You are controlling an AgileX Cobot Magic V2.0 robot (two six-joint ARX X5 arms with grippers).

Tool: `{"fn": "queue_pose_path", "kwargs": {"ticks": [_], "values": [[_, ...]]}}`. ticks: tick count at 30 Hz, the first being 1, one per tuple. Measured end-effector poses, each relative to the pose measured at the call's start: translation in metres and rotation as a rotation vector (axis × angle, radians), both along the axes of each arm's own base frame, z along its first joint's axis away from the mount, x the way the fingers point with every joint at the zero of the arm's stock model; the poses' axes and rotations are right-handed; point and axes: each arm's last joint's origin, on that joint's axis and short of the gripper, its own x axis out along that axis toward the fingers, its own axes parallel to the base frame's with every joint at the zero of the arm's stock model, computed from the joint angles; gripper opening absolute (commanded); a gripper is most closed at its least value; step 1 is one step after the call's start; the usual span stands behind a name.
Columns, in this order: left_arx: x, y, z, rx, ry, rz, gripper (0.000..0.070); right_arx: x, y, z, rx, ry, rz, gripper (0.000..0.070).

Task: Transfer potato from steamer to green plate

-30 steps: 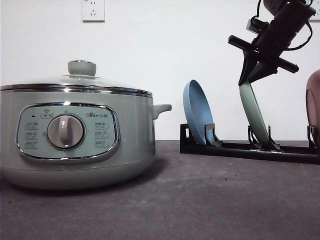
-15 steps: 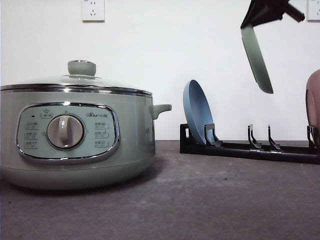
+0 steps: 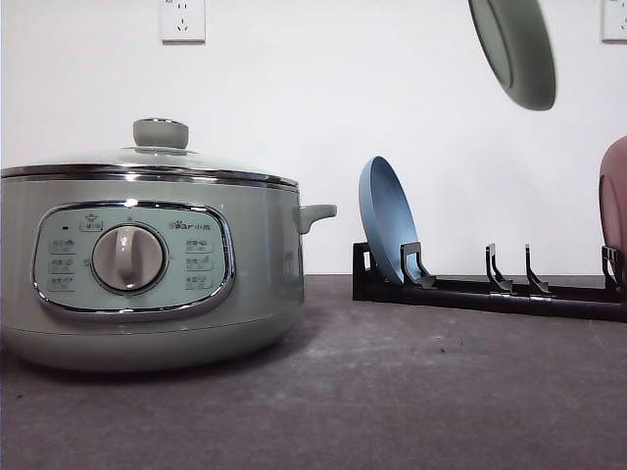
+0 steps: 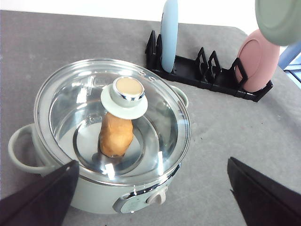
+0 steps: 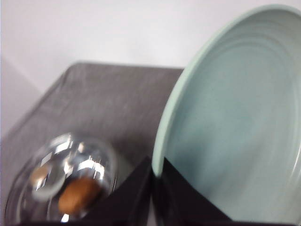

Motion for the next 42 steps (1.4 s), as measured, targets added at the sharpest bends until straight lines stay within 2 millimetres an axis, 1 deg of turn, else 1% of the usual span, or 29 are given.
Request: {"fn": "queue_pose_path", "kwargs": {"ticks": [3,6,9,13,15,20,24,26,30,33,38,42], "values": [[0.000,0.000,0.000,0.000,0.000,0.000,0.0641,-0.017,0.010,-0.004,-0.104,0.046,0.035,0.0006],[0.000,0.000,0.000,0.000,0.000,0.000,0.0641,-0.033,0.022,-0.013,-0.227,0.115,0.084,0.0006],[0.000,0.000,0.000,0.000,0.000,0.000,0.0641,-0.048,0.037,-0.022,-0.364,0.176,0.153,0.0005],[0.000,0.000,0.000,0.000,0.000,0.000,0.0641,-0.066,0.062,-0.037,-0.509,0.199,0.253,0.0005],[0.000,0.000,0.000,0.000,0.000,0.000,0.0641,-0.074,0.075,-0.048,-0.565,0.210,0.299,0.0005],[0.000,0.000,0.000,0.000,0.000,0.000,0.0641,-0.094,0.104,-0.092,-0.729,0.252,0.408,0.0005],[0.000,0.000,0.000,0.000,-0.001,0.000,0.0641,-0.110,0.120,-0.128,-0.850,0.253,0.468,0.0005],[0.000,0.000,0.000,0.000,0.000,0.000,0.0641,-0.117,0.127,-0.144,-0.870,0.248,0.490,0.0005],[0.000,0.000,0.000,0.000,0.000,0.000,0.0641,-0.126,0.135,-0.166,-0.874,0.240,0.523,0.0005],[0.000,0.000,0.000,0.000,0.000,0.000,0.0641,-0.129,0.139,-0.181,-0.891,0.250,0.531,0.0005],[0.000,0.000,0.000,0.000,0.000,0.000,0.0641,-0.126,0.147,-0.209,-0.938,0.266,0.527,0.0005],[0.000,0.000,0.000,0.000,-0.001,0.000,0.0641,-0.123,0.154,-0.227,-0.950,0.276,0.528,0.0005]]}}
